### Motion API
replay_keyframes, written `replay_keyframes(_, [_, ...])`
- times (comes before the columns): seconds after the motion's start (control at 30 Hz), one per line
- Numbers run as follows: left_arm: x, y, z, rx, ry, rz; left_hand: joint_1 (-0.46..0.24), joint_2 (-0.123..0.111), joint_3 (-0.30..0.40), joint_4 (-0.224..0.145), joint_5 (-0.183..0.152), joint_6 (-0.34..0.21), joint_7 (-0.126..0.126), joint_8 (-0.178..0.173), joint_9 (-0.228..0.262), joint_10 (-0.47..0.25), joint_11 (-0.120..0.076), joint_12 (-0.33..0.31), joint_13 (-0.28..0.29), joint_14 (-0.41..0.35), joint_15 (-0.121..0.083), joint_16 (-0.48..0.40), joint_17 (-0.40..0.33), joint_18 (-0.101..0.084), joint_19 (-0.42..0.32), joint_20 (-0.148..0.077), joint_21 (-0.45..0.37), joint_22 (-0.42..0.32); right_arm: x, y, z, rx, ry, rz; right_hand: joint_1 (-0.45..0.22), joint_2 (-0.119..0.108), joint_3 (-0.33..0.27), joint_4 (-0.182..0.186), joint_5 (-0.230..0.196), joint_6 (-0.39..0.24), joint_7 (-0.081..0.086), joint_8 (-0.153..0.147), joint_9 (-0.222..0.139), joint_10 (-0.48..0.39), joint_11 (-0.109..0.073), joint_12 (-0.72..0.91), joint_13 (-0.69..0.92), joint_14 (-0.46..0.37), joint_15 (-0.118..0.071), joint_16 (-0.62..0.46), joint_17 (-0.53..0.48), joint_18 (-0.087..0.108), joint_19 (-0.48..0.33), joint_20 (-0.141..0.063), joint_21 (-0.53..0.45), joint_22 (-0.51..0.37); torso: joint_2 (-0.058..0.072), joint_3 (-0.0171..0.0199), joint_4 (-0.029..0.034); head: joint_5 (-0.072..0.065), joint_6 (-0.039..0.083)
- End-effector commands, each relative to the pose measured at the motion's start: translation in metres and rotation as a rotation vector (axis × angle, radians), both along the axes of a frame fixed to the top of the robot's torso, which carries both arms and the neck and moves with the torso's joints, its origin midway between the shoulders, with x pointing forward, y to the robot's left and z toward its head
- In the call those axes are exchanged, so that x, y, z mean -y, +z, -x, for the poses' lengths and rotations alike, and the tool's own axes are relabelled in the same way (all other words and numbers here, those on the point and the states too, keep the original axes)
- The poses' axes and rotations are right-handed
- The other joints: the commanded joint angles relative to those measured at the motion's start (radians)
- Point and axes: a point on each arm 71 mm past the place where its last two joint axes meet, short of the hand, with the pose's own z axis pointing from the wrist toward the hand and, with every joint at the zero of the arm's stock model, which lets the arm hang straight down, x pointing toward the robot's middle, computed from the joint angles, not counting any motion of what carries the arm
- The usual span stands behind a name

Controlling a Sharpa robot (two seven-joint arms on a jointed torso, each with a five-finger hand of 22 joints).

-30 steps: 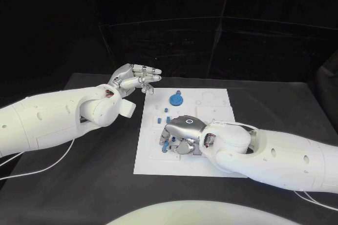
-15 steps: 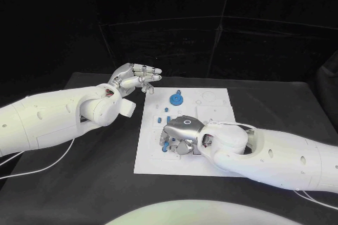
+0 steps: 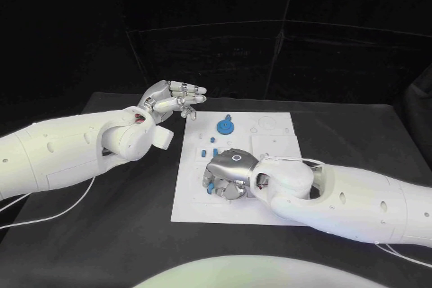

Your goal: Assemble the parts on the task board

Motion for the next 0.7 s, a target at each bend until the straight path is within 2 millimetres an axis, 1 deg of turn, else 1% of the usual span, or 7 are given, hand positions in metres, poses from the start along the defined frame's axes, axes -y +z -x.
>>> replay_keyframes(0.03, [0.001, 0.002, 0.000, 0.003, -0.008, 0.009, 0.003, 0.007, -0.006, 0.000, -0.002, 0.000, 0.006, 0.004, -0.001, -0.003, 0.002, 0.005, -0.002, -0.007, 0.000, -0.007, -0.001, 0.014, -0.004, 0.002, -0.005, -0.001, 0.000, -0.001, 0.001, 0.014, 0.009, 0.018, -0.024, -0.012, -0.014, 0.006, 0.012, -0.017, 0.000, -0.008, -0.002, -0.018, 0.002, -0.015, -0.003, 0.012, 0.012, -0.005, -0.003, -0.004, -0.010, 0.005, -0.010, -0.007, -0.001, 0.0001, -0.0005, 0.000, 0.000])
replay_keyframes(0.17, [0.001, 0.002, 0.000, 0.003, -0.008, 0.009, 0.003, 0.007, -0.006, 0.000, -0.002, 0.000, 0.006, 0.004, -0.001, -0.003, 0.002, 0.005, -0.002, -0.007, 0.000, -0.007, -0.001, 0.014, -0.004, 0.002, -0.005, -0.001, -0.001, 0.001, 0.001, 0.022, 0.011, -0.013, -0.056, -0.036, -0.045, 0.017, 0.029, -0.041, 0.004, -0.009, -0.003, -0.064, 0.013, -0.036, -0.005, 0.005, 0.019, -0.020, -0.026, 0.002, -0.032, 0.011, -0.030, -0.036, 0.000, -0.0001, -0.0007, -0.001, 0.002])
replay_keyframes(0.27, [0.001, 0.002, 0.000, 0.003, -0.009, 0.009, 0.003, 0.007, -0.006, 0.000, -0.002, 0.000, 0.006, 0.004, -0.001, -0.003, 0.002, 0.005, -0.002, -0.007, 0.000, -0.007, -0.001, 0.014, -0.004, 0.002, -0.005, -0.001, 0.000, 0.004, 0.001, 0.039, 0.005, -0.058, -0.072, -0.047, -0.094, 0.023, 0.035, -0.087, 0.005, -0.009, -0.004, -0.122, 0.019, -0.043, -0.004, -0.011, 0.025, -0.058, -0.079, 0.018, -0.083, 0.018, -0.080, -0.108, 0.000, 0.0000, -0.0007, -0.001, 0.002])
replay_keyframes(0.33, [0.001, 0.002, 0.000, 0.002, -0.009, 0.009, 0.003, 0.007, -0.006, 0.000, -0.002, 0.000, 0.006, 0.004, -0.001, -0.003, 0.002, 0.005, -0.002, -0.007, 0.000, -0.007, -0.001, 0.014, -0.004, 0.002, -0.005, -0.001, 0.001, 0.006, 0.000, 0.049, 0.000, -0.084, -0.071, -0.043, -0.145, 0.028, 0.038, -0.116, 0.010, -0.006, -0.003, -0.170, 0.025, -0.038, -0.002, -0.026, 0.032, -0.092, -0.125, 0.030, -0.120, 0.022, -0.120, -0.160, 0.000, 0.0002, -0.0005, -0.002, 0.005])
replay_keyframes(0.47, [0.000, 0.002, 0.000, 0.002, -0.009, 0.009, 0.003, 0.007, -0.006, 0.000, -0.002, 0.000, 0.006, 0.004, -0.001, -0.003, 0.002, 0.005, -0.002, -0.007, 0.000, -0.007, -0.001, 0.014, -0.004, 0.002, -0.005, -0.001, 0.006, 0.011, 0.000, 0.071, -0.015, -0.147, -0.046, -0.020, -0.244, 0.037, 0.042, -0.140, 0.007, -0.005, -0.001, -0.203, 0.027, -0.014, -0.001, -0.030, 0.033, -0.115, -0.161, 0.036, -0.133, 0.025, -0.148, -0.193, 0.000, 0.0007, -0.0010, -0.004, 0.007])
replay_keyframes(0.63, [0.000, 0.001, 0.000, 0.002, -0.009, 0.009, 0.003, 0.007, -0.006, 0.000, -0.002, 0.000, 0.006, 0.004, -0.001, -0.003, 0.002, 0.005, -0.002, -0.007, 0.000, -0.007, -0.001, 0.014, -0.004, 0.002, -0.005, -0.001, 0.021, 0.018, 0.002, 0.089, -0.044, -0.226, -0.032, -0.009, -0.298, 0.050, 0.063, -0.147, 0.010, -0.006, -0.001, -0.214, 0.028, 0.005, -0.001, -0.028, 0.031, -0.122, -0.174, 0.036, -0.131, 0.026, -0.155, -0.201, 0.000, 0.0011, -0.0029, -0.009, 0.012])
replay_keyframes(0.7, [-0.001, 0.001, 0.000, 0.001, -0.008, 0.008, 0.003, 0.007, -0.006, 0.000, -0.002, 0.000, 0.006, 0.004, -0.001, -0.003, 0.002, 0.005, -0.002, -0.007, 0.000, -0.007, -0.001, 0.014, -0.004, 0.002, -0.005, -0.001, 0.036, 0.021, 0.003, 0.081, -0.078, -0.252, -0.029, -0.006, -0.315, 0.057, 0.067, -0.147, 0.011, -0.006, -0.001, -0.211, 0.027, 0.014, 0.000, -0.029, 0.031, -0.128, -0.183, 0.037, -0.132, 0.025, -0.160, -0.207, -0.002, 0.0010, -0.0037, -0.014, 0.015])
